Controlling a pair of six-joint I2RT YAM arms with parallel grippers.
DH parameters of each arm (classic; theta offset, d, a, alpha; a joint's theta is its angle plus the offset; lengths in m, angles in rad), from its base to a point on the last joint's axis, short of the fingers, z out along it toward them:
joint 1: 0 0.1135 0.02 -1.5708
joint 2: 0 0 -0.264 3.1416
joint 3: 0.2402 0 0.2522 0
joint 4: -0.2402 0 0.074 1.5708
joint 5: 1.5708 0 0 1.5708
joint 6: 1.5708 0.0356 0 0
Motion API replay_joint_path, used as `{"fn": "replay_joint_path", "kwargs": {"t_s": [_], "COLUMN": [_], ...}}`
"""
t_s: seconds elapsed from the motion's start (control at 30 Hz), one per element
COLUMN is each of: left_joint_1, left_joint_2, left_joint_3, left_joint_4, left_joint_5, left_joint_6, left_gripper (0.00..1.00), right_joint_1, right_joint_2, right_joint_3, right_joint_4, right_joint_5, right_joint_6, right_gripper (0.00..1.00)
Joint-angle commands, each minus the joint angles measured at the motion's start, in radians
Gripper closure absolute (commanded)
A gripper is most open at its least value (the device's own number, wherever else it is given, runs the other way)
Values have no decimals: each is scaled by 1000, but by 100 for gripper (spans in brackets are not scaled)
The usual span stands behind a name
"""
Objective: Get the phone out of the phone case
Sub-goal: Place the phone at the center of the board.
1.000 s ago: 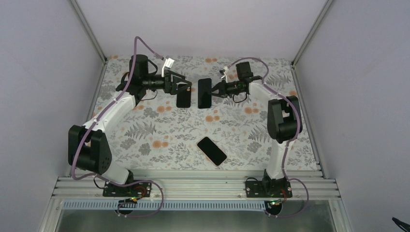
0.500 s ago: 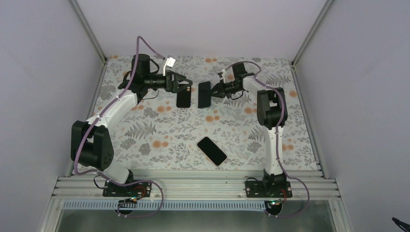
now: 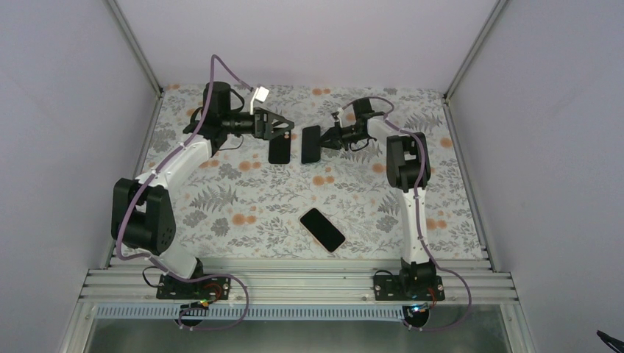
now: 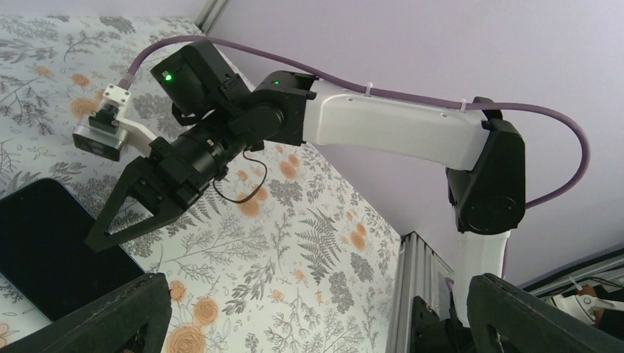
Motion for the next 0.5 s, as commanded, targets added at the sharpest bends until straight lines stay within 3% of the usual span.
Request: {"fn": "replay_joint_path", "kwargs": {"t_s": [0.0, 0.2, 0.47], "left_joint_1": [0, -1, -1], "left_joint_2": [13, 17, 25], "left_joint_3": [27, 19, 22], "left_joint_4": [31, 44, 46], "left_joint_5": [23, 24, 21], "left_joint_6": [-17, -31, -36], "left_gripper": [0, 0, 0], "right_joint_1": [-10, -17, -19], "right_joint_2": [37, 59, 60], "right_joint_3": [37, 46, 34], "right_joint_4": [-2, 16, 64], "right_joint_5": [-102, -110, -105], "right_joint_6": [36, 68, 118], "right_gripper": [93, 87, 90]}}
